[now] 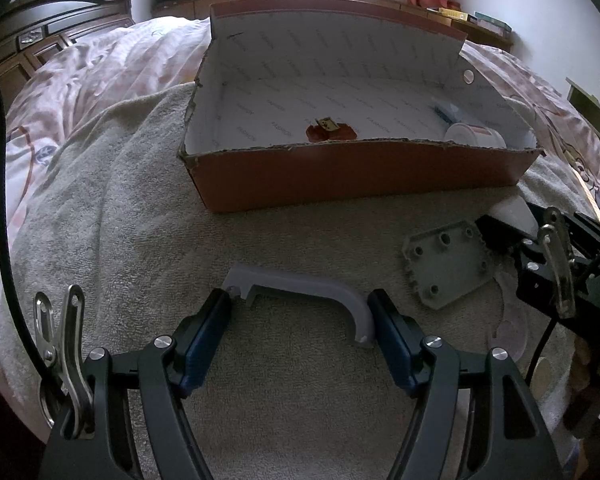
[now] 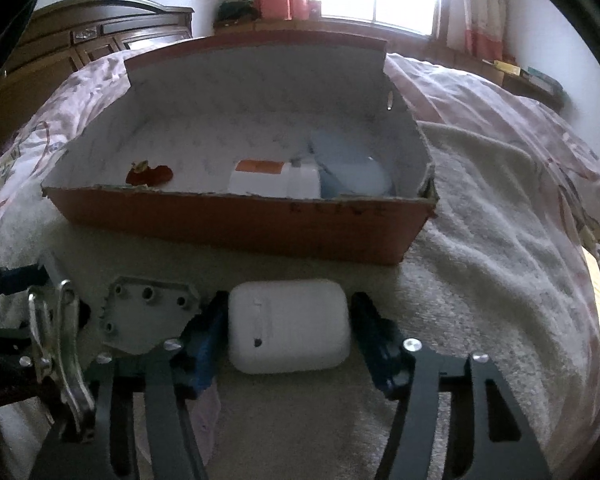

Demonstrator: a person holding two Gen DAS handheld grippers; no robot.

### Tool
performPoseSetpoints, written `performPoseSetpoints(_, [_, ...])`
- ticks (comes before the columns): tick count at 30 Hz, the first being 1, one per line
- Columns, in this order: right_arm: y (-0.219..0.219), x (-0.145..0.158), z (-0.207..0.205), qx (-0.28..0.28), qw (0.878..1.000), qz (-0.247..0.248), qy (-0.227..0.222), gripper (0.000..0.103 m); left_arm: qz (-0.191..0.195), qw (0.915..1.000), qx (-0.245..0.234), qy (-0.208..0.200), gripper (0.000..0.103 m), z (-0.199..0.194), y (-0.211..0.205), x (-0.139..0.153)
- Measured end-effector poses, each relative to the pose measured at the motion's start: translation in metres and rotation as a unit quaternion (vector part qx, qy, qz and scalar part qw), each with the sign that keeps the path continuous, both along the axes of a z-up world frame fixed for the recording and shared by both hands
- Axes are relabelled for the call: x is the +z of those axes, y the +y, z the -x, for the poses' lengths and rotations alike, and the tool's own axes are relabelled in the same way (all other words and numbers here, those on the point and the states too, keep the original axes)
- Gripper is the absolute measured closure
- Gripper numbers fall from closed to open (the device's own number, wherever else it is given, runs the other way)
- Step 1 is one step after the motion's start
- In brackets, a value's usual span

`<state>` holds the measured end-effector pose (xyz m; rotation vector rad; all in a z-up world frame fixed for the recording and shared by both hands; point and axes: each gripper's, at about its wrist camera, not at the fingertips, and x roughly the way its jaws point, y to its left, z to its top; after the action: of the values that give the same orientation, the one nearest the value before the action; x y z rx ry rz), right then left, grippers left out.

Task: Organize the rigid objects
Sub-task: 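Carry the grey handle and white earbud case over the box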

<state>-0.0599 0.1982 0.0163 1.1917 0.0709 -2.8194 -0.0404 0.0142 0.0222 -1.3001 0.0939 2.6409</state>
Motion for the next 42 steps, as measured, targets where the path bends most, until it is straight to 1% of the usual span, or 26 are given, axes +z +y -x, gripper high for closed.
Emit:
performPoseSetpoints(1, [0.001, 0.0, -0.001, -0.001, 1.0, 0.001, 0.001, 0.044, 0.0, 1.0, 0.0, 0.0, 0.031, 0.0, 0.0, 0.0])
performPoseSetpoints(8, [0.007, 0.0, -0.007, -0.002, 1.0, 0.017, 0.0, 0.044, 0.002, 1.0, -0.001, 0.001, 0.031, 0.001, 0.001, 0.0])
performPoseSetpoints(14, [0.015, -0.002, -0.023, 0.005, 0.999, 0.035, -0.003, 0.044, 0.002, 1.0, -0.001, 0.002, 0.031, 0.0, 0.001, 0.0])
performPoseSetpoints(23, [0.015, -0.006, -0.026, 0.007, 0.999, 0.036, 0.009, 0.044, 0.002, 1.0, 0.0, 0.003, 0.031, 0.001, 0.001, 0.0])
performPoseSetpoints(31, [0.017, -0.006, -0.027, 0.007, 0.999, 0.05, 0.015, 0.044, -0.011, 0.9999, -0.009, 0.009, 0.031, -0.004, 0.001, 0.008])
performPoseSetpoints(37, [0.023, -0.004, -0.031, 0.008, 0.997, 0.076, 0.016, 0.044, -0.017, 0.9995, -0.014, 0.021, 0.031, -0.007, 0.001, 0.018])
performPoseSetpoints(39, [0.024, -0.002, -0.033, 0.012, 0.996, 0.083, 0.016, 0.044, -0.022, 0.9994, -0.015, 0.024, 0.031, -0.007, 0.0, 0.023])
performPoseSetpoints(42, [0.027, 0.002, -0.035, 0.02, 0.995, 0.094, 0.019, 0.044, -0.04, 0.9987, -0.017, 0.026, 0.031, -0.009, -0.003, 0.032])
